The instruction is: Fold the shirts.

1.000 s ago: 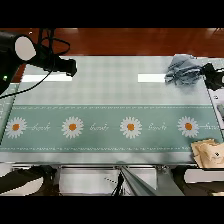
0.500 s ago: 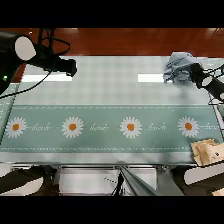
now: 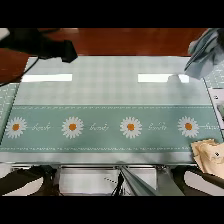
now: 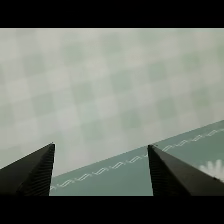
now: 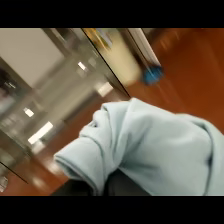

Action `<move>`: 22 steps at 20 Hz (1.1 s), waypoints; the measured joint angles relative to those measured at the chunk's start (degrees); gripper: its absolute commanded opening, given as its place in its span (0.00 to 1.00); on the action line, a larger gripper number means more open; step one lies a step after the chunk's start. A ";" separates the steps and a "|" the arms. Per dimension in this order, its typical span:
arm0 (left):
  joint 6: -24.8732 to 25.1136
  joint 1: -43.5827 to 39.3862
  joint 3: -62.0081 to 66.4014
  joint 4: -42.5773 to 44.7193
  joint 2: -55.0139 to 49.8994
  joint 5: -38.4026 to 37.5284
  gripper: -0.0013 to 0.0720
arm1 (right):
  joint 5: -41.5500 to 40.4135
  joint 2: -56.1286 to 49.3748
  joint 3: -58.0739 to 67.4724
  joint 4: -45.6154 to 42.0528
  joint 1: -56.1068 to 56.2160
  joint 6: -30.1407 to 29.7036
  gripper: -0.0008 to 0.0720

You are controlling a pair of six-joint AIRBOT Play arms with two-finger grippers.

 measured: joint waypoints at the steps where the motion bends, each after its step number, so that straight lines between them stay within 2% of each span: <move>1: 0.00 0.00 2.32 -2.10 0.90 -0.07 0.99 | -0.02 3.82 0.02 -0.26 1.22 -0.55 0.04; 4: -0.02 -0.04 8.94 -8.04 4.63 -0.68 0.99 | 1.29 15.34 0.04 -0.72 5.86 -1.55 0.04; 6: -0.02 0.00 11.76 -10.29 7.98 -0.83 0.99 | 5.05 22.05 0.04 -0.90 9.22 -1.92 0.04; 9: -0.02 0.13 13.66 -11.37 12.61 -1.99 0.99 | 15.65 29.81 0.04 -1.05 14.34 -3.67 0.04; 12: -0.07 0.13 14.34 -11.69 15.17 -6.99 0.99 | 30.88 33.97 0.04 0.66 20.55 -5.29 0.04; 16: -0.72 0.13 13.27 -12.00 16.35 -12.98 0.99 | 46.34 32.87 -0.57 4.46 32.52 -7.32 0.04; 22: -0.94 0.13 4.20 -11.63 16.68 -15.41 0.99 | 52.98 19.61 -5.20 4.57 50.45 -8.11 0.04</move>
